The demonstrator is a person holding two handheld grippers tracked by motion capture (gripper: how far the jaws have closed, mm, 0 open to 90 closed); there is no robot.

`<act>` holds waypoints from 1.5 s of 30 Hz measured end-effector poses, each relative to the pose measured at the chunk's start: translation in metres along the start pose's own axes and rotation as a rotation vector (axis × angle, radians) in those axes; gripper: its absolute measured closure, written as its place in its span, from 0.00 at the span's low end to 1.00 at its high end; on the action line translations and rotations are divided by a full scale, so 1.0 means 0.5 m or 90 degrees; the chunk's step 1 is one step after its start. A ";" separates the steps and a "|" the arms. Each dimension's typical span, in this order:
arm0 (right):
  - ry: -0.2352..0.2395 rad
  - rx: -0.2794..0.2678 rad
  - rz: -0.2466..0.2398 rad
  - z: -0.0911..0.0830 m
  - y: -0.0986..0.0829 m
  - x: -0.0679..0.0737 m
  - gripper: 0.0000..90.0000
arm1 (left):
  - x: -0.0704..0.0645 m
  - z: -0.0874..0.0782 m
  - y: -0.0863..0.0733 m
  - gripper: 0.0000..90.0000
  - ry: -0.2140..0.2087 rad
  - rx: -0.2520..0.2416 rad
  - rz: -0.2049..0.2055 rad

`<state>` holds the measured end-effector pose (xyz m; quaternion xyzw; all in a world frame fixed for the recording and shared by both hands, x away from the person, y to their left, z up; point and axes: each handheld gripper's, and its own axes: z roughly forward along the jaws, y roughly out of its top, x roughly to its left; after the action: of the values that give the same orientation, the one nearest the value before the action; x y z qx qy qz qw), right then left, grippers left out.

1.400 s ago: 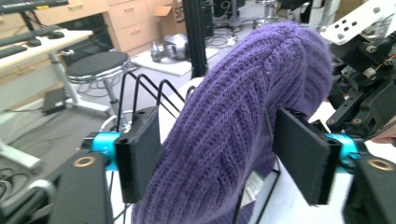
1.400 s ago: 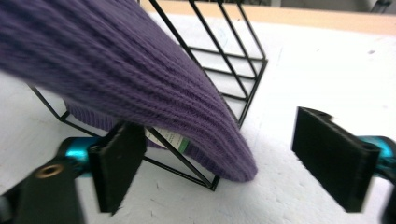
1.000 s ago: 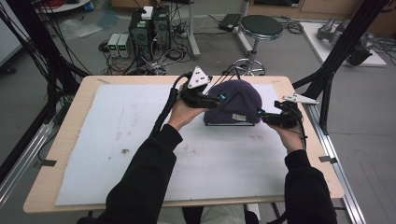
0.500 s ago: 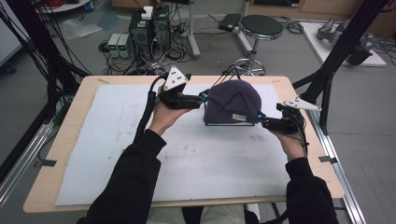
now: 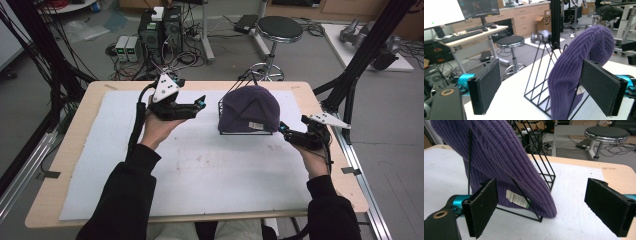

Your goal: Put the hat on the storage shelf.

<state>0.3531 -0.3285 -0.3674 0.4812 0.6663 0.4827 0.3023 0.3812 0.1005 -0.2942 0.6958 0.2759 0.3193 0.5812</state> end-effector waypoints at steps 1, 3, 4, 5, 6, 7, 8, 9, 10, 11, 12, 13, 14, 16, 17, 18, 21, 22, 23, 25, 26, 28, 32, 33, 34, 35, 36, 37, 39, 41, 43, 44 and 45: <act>-0.002 0.001 0.004 -0.001 -0.003 0.000 0.12 | 0.004 -0.009 -0.001 0.19 0.005 -0.003 -0.001; -0.006 -0.005 0.008 -0.003 -0.008 -0.002 0.12 | 0.011 -0.026 -0.005 0.19 0.013 -0.006 -0.006; -0.009 -0.005 0.009 -0.005 -0.011 -0.001 0.12 | 0.014 -0.034 -0.008 0.19 0.017 -0.007 -0.008; -0.014 -0.007 0.008 -0.006 -0.014 -0.001 0.12 | 0.014 -0.034 -0.008 0.19 0.017 -0.007 -0.008; -0.019 -0.011 0.006 -0.007 -0.017 0.000 0.12 | 0.018 -0.052 -0.016 0.19 0.027 -0.007 -0.007; -0.019 -0.014 0.005 -0.008 -0.020 0.001 0.12 | 0.019 -0.061 -0.022 0.19 0.033 -0.009 -0.005; -0.022 -0.016 0.005 -0.010 -0.024 0.003 0.12 | 0.021 -0.069 -0.029 0.19 0.040 -0.009 -0.003; -0.026 -0.017 0.001 -0.012 -0.029 0.006 0.12 | 0.024 -0.078 -0.036 0.19 0.045 -0.010 -0.005; -0.033 -0.023 -0.007 -0.014 -0.033 0.009 0.12 | 0.026 -0.085 -0.043 0.19 0.049 -0.013 -0.013; -0.037 -0.024 -0.009 -0.016 -0.038 0.012 0.12 | 0.026 -0.085 -0.043 0.19 0.049 -0.013 -0.013; -0.040 -0.025 -0.009 -0.017 -0.042 0.014 0.12 | 0.033 -0.102 -0.056 0.19 0.061 -0.018 -0.017; -0.041 -0.026 -0.011 -0.019 -0.046 0.015 0.12 | 0.033 -0.102 -0.056 0.19 0.061 -0.018 -0.017; -0.041 -0.025 -0.009 -0.020 -0.050 0.017 0.12 | 0.039 -0.118 -0.066 0.19 0.071 -0.023 -0.020; -0.040 -0.026 -0.012 -0.022 -0.055 0.019 0.12 | 0.044 -0.134 -0.074 0.19 0.080 -0.029 -0.024; -0.040 -0.026 -0.012 -0.023 -0.057 0.021 0.12 | 0.044 -0.134 -0.074 0.19 0.080 -0.029 -0.024; -0.042 -0.028 -0.013 -0.025 -0.058 0.023 0.12 | 0.047 -0.142 -0.079 0.19 0.083 -0.031 -0.025; -0.048 -0.034 -0.025 -0.030 -0.063 0.029 0.12 | 0.051 -0.175 -0.102 0.19 0.088 -0.034 -0.031; -0.049 -0.036 -0.027 -0.031 -0.064 0.031 0.12 | 0.052 -0.183 -0.108 0.19 0.092 -0.036 -0.031; -0.049 -0.036 -0.027 -0.031 -0.064 0.031 0.12 | 0.052 -0.183 -0.108 0.19 0.092 -0.036 -0.031; -0.057 -0.046 -0.025 -0.034 -0.070 0.036 0.12 | 0.054 -0.197 -0.121 0.19 0.101 -0.034 -0.034; -0.059 -0.049 -0.024 -0.035 -0.072 0.038 0.12 | 0.055 -0.210 -0.134 0.19 0.112 -0.032 -0.032; -0.061 -0.055 -0.022 -0.037 -0.077 0.041 0.12 | 0.058 -0.223 -0.147 0.19 0.118 -0.029 -0.038; -0.055 -0.058 -0.021 -0.039 -0.088 0.047 0.12 | 0.062 -0.245 -0.170 0.20 0.128 -0.039 -0.048; -0.055 -0.059 -0.023 -0.038 -0.091 0.049 0.12 | 0.062 -0.249 -0.175 0.20 0.130 -0.039 -0.051; -0.055 -0.058 -0.024 -0.037 -0.094 0.050 0.12 | 0.062 -0.249 -0.175 0.20 0.130 -0.039 -0.051; -0.055 -0.058 -0.026 -0.037 -0.096 0.051 0.12 | 0.062 -0.253 -0.180 0.20 0.132 -0.038 -0.051; -0.056 -0.062 -0.026 -0.036 -0.098 0.052 0.12 | 0.061 -0.261 -0.191 0.20 0.137 -0.041 -0.052; -0.057 -0.063 -0.024 -0.036 -0.101 0.053 0.12 | 0.060 -0.264 -0.196 0.20 0.140 -0.044 -0.053; -0.058 -0.064 -0.026 -0.036 -0.104 0.055 0.12 | 0.059 -0.271 -0.206 0.20 0.145 -0.046 -0.053; -0.061 -0.070 -0.027 -0.036 -0.106 0.055 0.12 | 0.058 -0.278 -0.215 0.20 0.152 -0.049 -0.056; -0.063 -0.072 -0.027 -0.038 -0.108 0.056 0.12 | 0.058 -0.284 -0.224 0.20 0.159 -0.052 -0.059; -0.063 -0.073 -0.028 -0.039 -0.109 0.057 0.12 | 0.058 -0.288 -0.229 0.20 0.162 -0.052 -0.063; -0.063 -0.076 -0.027 -0.039 -0.111 0.057 0.12 | 0.059 -0.291 -0.234 0.20 0.164 -0.053 -0.067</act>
<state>0.3066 -0.3127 -0.4105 0.4713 0.6308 0.4905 0.3733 0.2872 0.2350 -0.3881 0.6088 0.3705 0.3862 0.5856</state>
